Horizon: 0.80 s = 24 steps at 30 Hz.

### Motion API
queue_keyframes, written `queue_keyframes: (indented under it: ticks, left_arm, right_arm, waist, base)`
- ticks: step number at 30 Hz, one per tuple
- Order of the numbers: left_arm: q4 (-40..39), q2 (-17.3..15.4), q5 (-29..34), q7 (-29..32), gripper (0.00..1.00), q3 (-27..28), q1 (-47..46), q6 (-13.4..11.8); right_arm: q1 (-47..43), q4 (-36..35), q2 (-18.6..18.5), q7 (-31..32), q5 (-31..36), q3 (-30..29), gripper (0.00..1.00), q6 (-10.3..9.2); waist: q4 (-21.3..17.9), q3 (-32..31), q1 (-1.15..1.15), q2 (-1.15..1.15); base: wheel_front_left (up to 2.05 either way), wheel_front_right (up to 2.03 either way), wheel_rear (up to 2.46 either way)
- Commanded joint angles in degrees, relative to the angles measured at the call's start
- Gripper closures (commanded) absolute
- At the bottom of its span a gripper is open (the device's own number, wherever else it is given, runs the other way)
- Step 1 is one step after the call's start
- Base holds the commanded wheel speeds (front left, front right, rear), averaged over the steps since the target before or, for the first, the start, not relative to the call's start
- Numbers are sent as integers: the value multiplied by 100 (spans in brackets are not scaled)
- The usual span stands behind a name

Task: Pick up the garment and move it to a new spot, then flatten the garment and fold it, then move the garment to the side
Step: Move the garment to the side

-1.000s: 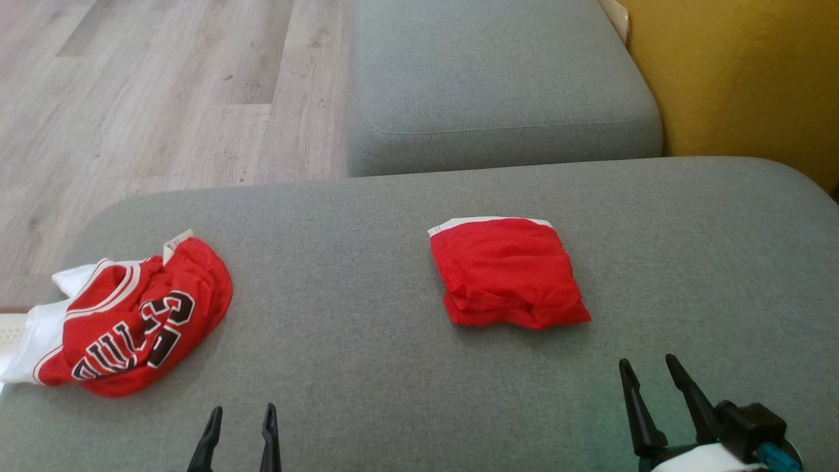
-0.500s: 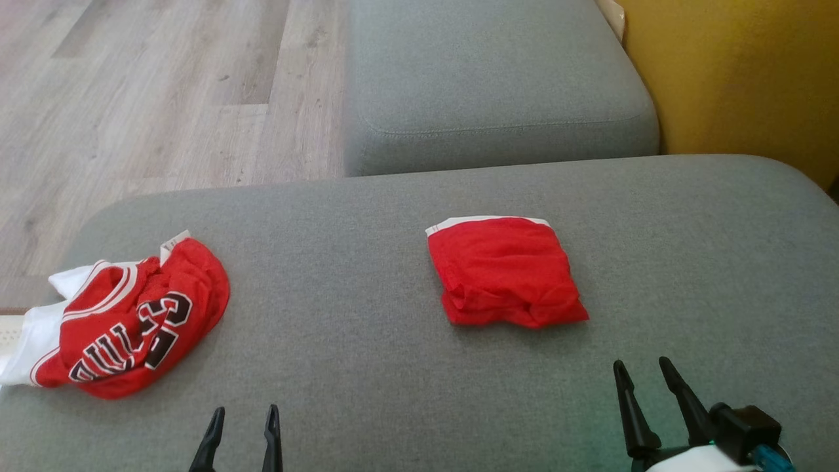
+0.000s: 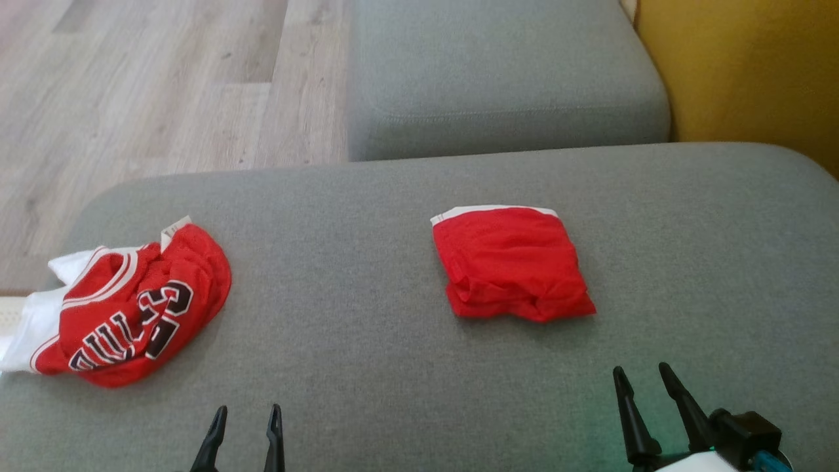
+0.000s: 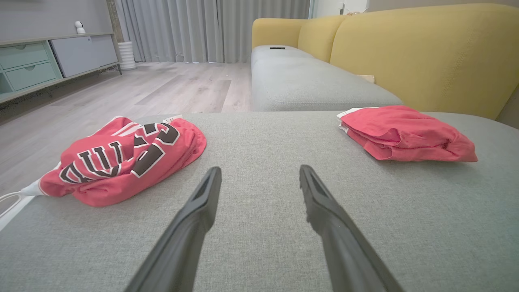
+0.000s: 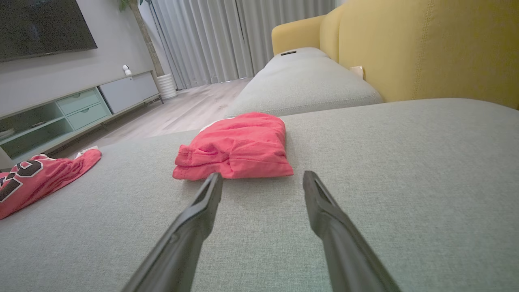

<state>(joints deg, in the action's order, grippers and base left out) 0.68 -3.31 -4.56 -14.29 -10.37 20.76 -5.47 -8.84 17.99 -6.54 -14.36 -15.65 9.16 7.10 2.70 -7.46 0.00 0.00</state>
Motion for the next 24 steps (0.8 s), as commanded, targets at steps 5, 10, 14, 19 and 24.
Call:
queue_keyframes:
  ticks: [5,10,14,19,24]
  left_arm:
    - [-227,43,72,-71,0,67,-421,14]
    - [-267,43,63,-71,0,-157,-739,39]
    - [-318,43,35,-71,0,-389,-1198,-4]
    - [-307,43,-21,-71,0,-561,-1603,-97]
    - [-244,43,-57,-71,0,-740,-1953,-165]
  right_arm:
    - [444,-174,-159,-63,-124,109,0,39]
    - [1085,-78,-311,-63,-401,172,0,39]
    - [1926,215,-653,-18,-862,384,0,39]
    - [2749,572,-1039,502,-1670,696,0,39]
    - [3412,885,-1563,1759,-2941,1167,0,39]
  waist:
    - [77,389,0,0]
    - [181,996,0,0]
    - [281,1556,0,0]
    - [391,1950,0,0]
    - [524,2224,0,0]
  base:
    - [0,0,0]
    - [0,0,0]
    - [0,0,0]
    - [0,0,0]
    - [0,0,0]
